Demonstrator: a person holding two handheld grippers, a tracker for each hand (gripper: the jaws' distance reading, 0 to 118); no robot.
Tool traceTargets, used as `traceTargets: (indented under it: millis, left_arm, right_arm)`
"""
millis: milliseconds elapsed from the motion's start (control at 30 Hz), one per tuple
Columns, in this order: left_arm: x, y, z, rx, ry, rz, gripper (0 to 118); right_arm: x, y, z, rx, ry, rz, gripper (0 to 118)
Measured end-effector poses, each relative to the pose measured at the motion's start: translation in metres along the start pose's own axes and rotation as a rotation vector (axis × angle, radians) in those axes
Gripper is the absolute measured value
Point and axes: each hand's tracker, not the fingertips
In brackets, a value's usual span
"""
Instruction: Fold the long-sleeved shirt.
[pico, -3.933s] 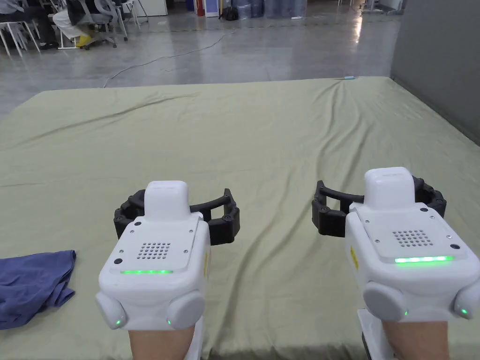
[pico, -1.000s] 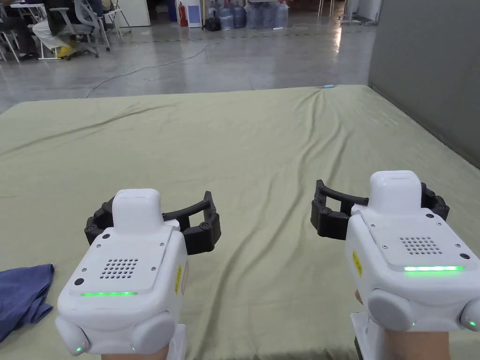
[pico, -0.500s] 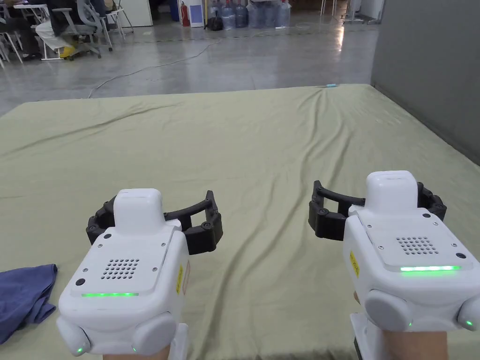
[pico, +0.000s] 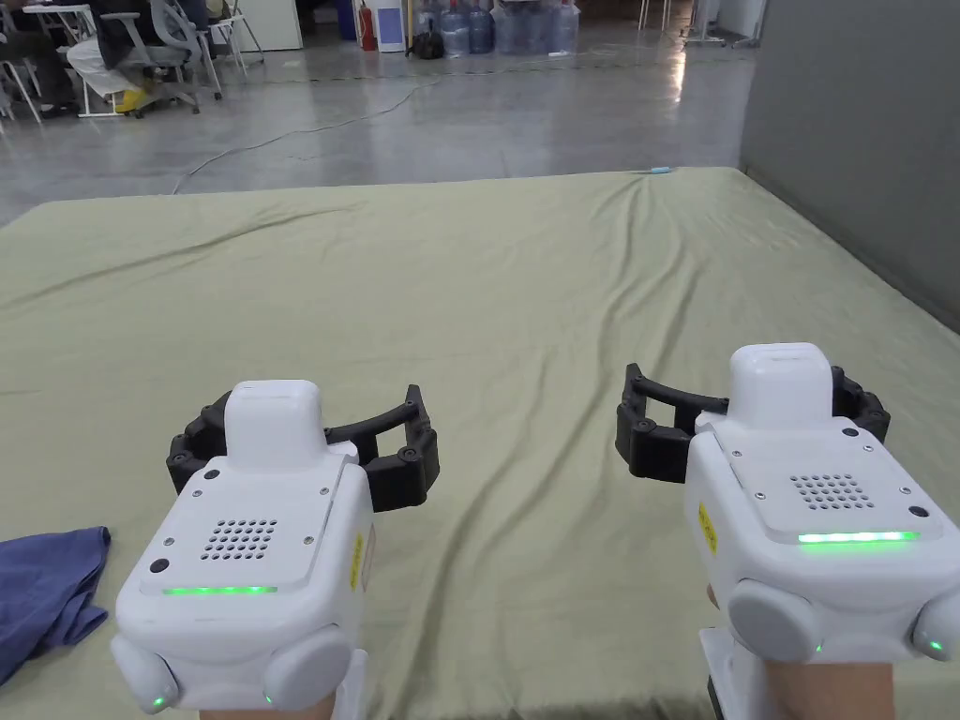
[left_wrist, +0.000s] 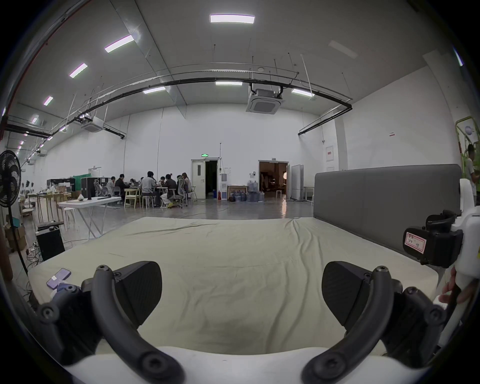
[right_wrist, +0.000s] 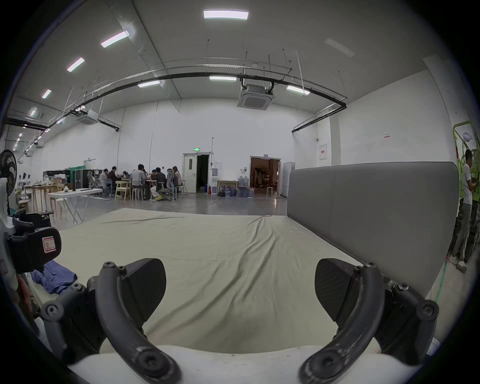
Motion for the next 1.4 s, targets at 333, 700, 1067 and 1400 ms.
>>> traceTargets:
  millis: [333, 700, 1067, 1400]
  left_arm:
    - [-0.001, -0.001, -0.002, -0.010, -0.001, 0.001, 118]
    - [-0.002, -0.001, -0.002, -0.012, 0.003, 0.001, 118]
    - [0.000, -0.001, -0.002, -0.018, -0.001, 0.006, 118]
    - [-0.001, -0.002, -0.002, -0.021, 0.001, 0.005, 118]
  right_arm:
    - [-0.002, -0.001, -0.003, -0.013, -0.004, 0.008, 114]
    - [-0.006, 0.014, -0.004, -0.184, 0.021, -0.121, 114]
    - [-0.024, 0.029, 0.005, -0.247, 0.050, -0.053, 114]
    - [-0.009, 0.030, 0.002, -0.257, 0.126, -0.143, 114]
